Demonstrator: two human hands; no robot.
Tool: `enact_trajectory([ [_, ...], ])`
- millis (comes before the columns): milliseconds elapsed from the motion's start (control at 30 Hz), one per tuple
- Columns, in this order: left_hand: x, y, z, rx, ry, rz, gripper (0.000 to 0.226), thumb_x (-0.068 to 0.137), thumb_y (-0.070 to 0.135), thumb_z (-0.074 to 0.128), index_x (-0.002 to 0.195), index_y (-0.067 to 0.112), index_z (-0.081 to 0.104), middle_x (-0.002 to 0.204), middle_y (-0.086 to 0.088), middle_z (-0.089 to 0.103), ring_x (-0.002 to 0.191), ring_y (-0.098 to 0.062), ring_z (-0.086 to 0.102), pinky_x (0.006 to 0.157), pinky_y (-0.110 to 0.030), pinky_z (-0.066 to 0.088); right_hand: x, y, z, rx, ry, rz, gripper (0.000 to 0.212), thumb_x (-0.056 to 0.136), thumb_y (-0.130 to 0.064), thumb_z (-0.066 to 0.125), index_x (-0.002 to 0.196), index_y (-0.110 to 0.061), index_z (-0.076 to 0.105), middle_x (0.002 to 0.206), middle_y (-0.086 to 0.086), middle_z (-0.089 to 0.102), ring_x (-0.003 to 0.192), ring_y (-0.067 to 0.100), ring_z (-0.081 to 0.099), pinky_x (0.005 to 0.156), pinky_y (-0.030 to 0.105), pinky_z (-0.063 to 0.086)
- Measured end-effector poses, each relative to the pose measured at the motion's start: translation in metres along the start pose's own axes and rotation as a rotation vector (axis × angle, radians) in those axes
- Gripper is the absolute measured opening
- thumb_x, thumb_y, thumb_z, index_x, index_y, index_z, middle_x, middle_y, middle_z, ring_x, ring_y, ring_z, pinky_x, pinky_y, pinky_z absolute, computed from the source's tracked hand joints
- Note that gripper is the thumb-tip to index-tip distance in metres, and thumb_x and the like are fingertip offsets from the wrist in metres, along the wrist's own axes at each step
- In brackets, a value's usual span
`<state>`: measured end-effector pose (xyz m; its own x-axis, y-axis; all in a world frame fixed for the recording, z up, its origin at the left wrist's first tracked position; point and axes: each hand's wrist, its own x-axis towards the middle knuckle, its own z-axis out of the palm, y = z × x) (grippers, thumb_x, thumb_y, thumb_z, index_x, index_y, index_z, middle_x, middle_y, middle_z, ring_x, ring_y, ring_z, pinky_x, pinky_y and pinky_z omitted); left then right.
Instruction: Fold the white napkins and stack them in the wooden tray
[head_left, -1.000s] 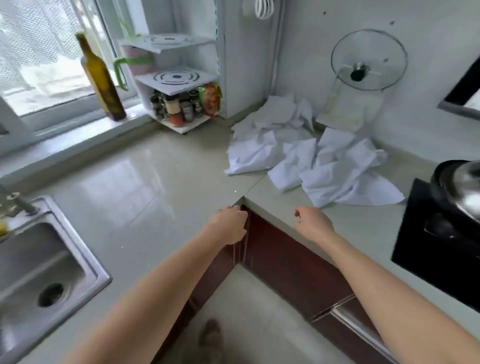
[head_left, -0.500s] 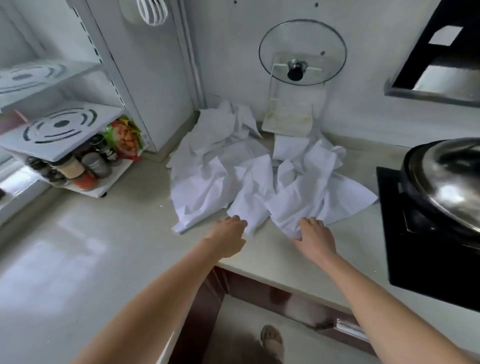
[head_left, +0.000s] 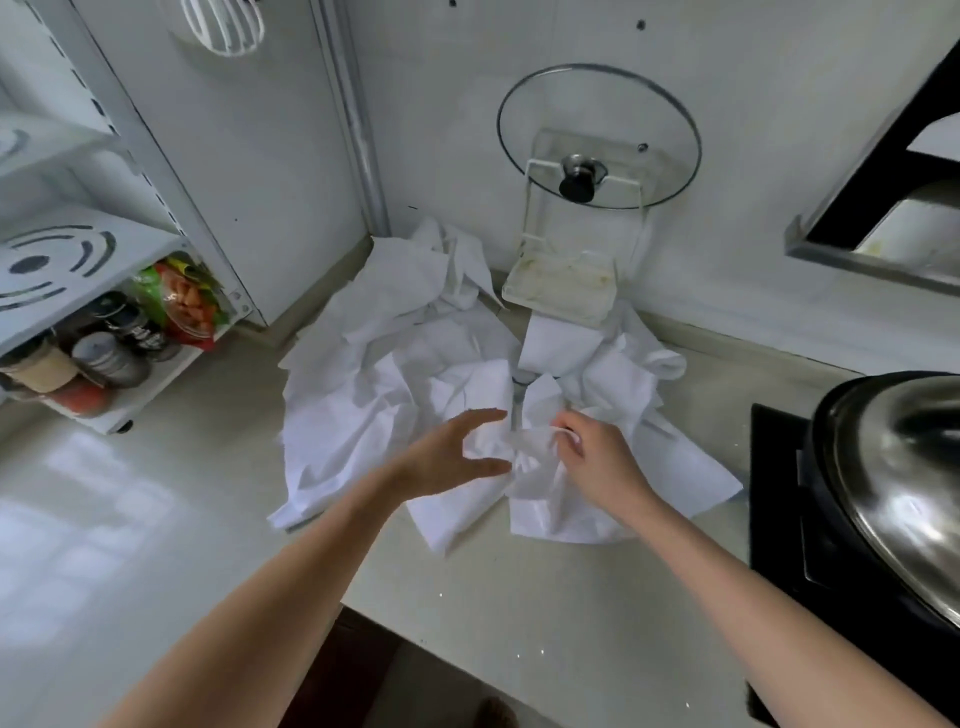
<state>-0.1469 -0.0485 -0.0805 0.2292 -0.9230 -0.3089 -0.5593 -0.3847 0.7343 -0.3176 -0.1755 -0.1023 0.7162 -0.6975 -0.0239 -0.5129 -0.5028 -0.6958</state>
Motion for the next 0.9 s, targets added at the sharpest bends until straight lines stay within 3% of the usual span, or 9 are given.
enact_trajectory([
  [200,0.039,0.053,-0.033,-0.227,0.148,0.182,0.055,0.084,0.036,0.071,0.135,0.033,0.051,0.138,0.013,0.05,0.126,-0.003,0.044,0.106,-0.023,0.032,0.036,-0.048,-0.078,0.399,0.072,-0.095,0.023,0.096,-0.012,0.052,0.074,-0.009,0.057,0.065,-0.009,0.05,0.063,0.004,0.043,0.06,0.018,0.033],
  [300,0.048,0.08,-0.035,-0.213,0.244,0.26,0.016,0.089,0.026,0.066,0.102,0.018,0.072,0.094,0.012,0.07,0.085,0.003,0.059,0.077,-0.021,0.047,0.04,-0.067,-0.098,0.522,0.126,-0.091,0.031,0.094,-0.019,0.054,0.07,-0.002,0.049,0.064,0.0,0.041,0.063,0.01,0.038,0.06,0.027,0.03],
  [333,0.047,0.089,-0.036,-0.224,0.289,0.268,0.012,0.09,0.023,0.065,0.086,0.015,0.072,0.075,0.014,0.066,0.069,0.004,0.055,0.066,-0.019,0.045,0.041,-0.071,-0.104,0.588,0.154,-0.092,0.033,0.093,-0.021,0.055,0.071,0.002,0.046,0.066,0.005,0.038,0.064,0.014,0.036,0.06,0.029,0.028],
  [400,0.041,0.099,-0.043,-0.261,0.371,0.265,0.019,0.092,0.019,0.061,0.076,0.013,0.067,0.064,0.014,0.058,0.057,0.003,0.048,0.057,-0.014,0.039,0.041,-0.079,-0.117,0.681,0.169,-0.099,0.033,0.091,-0.022,0.061,0.074,0.003,0.047,0.068,0.009,0.039,0.065,0.017,0.038,0.06,0.028,0.03],
  [533,0.011,0.106,-0.067,-0.309,0.435,0.226,0.018,0.09,0.007,0.055,0.077,0.014,0.066,0.069,0.005,0.061,0.063,-0.006,0.054,0.059,-0.018,0.043,0.044,-0.093,-0.129,0.504,-0.039,-0.159,0.019,0.079,-0.016,0.074,0.079,-0.004,0.059,0.074,0.005,0.055,0.07,0.015,0.051,0.065,0.028,0.04],
  [633,-0.031,0.095,-0.099,-0.389,0.182,0.089,0.014,0.087,0.011,0.06,0.079,0.018,0.068,0.068,0.005,0.064,0.061,-0.009,0.059,0.056,-0.02,0.046,0.044,-0.111,-0.121,0.357,-0.154,-0.18,0.008,0.08,-0.001,0.069,0.078,-0.006,0.063,0.073,0.004,0.054,0.068,0.012,0.05,0.065,0.028,0.04],
  [733,-0.082,0.075,-0.124,-0.41,-0.025,-0.067,0.009,0.088,0.012,0.066,0.082,0.017,0.07,0.07,0.002,0.069,0.061,-0.01,0.065,0.056,-0.022,0.053,0.04,-0.138,-0.096,0.343,-0.279,-0.196,0.015,0.083,0.002,0.066,0.077,-0.012,0.065,0.076,0.003,0.057,0.073,0.012,0.054,0.069,0.024,0.047],
  [833,-0.129,0.044,-0.14,-0.453,0.029,-0.16,0.026,0.089,0.019,0.064,0.07,0.031,0.077,0.074,0.007,0.073,0.072,-0.01,0.068,0.078,-0.031,0.054,0.037,-0.175,-0.055,0.318,-0.304,-0.225,0.022,0.082,0.003,0.062,0.072,-0.017,0.064,0.075,0.001,0.058,0.071,0.015,0.055,0.068,0.03,0.049],
  [900,-0.163,0.022,-0.148,-0.469,0.074,-0.171,0.016,0.084,0.028,0.067,0.074,0.034,0.078,0.083,0.004,0.073,0.084,-0.016,0.065,0.082,-0.034,0.053,0.035,-0.205,-0.024,0.28,-0.264,-0.245,0.024,0.08,0.003,0.055,0.07,-0.017,0.063,0.072,0.004,0.058,0.066,0.016,0.053,0.063,0.03,0.045],
])
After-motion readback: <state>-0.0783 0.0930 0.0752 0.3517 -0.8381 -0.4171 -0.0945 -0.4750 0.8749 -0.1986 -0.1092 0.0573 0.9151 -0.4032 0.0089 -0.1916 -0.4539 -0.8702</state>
